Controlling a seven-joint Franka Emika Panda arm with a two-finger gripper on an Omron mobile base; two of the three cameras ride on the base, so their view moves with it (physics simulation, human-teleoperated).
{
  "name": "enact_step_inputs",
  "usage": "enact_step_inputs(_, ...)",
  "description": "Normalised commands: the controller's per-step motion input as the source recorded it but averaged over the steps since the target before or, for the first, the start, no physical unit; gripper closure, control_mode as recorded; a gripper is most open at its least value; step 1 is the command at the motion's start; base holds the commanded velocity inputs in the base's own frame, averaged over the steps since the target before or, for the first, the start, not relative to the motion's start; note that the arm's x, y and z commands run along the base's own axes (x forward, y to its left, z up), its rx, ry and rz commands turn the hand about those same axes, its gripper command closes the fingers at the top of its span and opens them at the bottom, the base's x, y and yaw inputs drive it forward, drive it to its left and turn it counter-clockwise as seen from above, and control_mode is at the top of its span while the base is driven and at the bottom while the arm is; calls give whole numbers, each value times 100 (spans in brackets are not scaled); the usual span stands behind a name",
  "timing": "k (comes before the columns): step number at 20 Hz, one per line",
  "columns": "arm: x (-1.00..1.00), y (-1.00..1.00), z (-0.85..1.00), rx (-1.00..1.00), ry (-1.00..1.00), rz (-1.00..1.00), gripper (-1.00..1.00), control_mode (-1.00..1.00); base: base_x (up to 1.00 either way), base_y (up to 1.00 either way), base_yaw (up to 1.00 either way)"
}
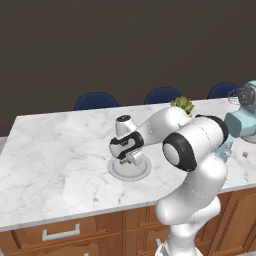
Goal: Add butter and sugar cubes to the stand mixer bowl and then turn on the stand mixer to begin making frosting.
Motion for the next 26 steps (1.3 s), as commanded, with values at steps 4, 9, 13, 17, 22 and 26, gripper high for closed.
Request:
enact_step_inputs(4,-25,-55,77,0,-5,-12,100,-100,0,0,0)
enact_step_inputs(9,-16,-60,90,0,-6,-11,100,-100,0,0,0)
enact_step_inputs(13,-11,-49,100,0,-8,-11,100,-100,0,0,0)
enact_step_inputs(17,-11,-39,100,-2,-7,-10,100,-100,0,0,0)
enact_step_inputs(22,-13,-55,72,0,-3,-13,100,-100,0,0,0)
enact_step_inputs(26,-7,-73,33,0,0,-11,100,-100,0,0,0)
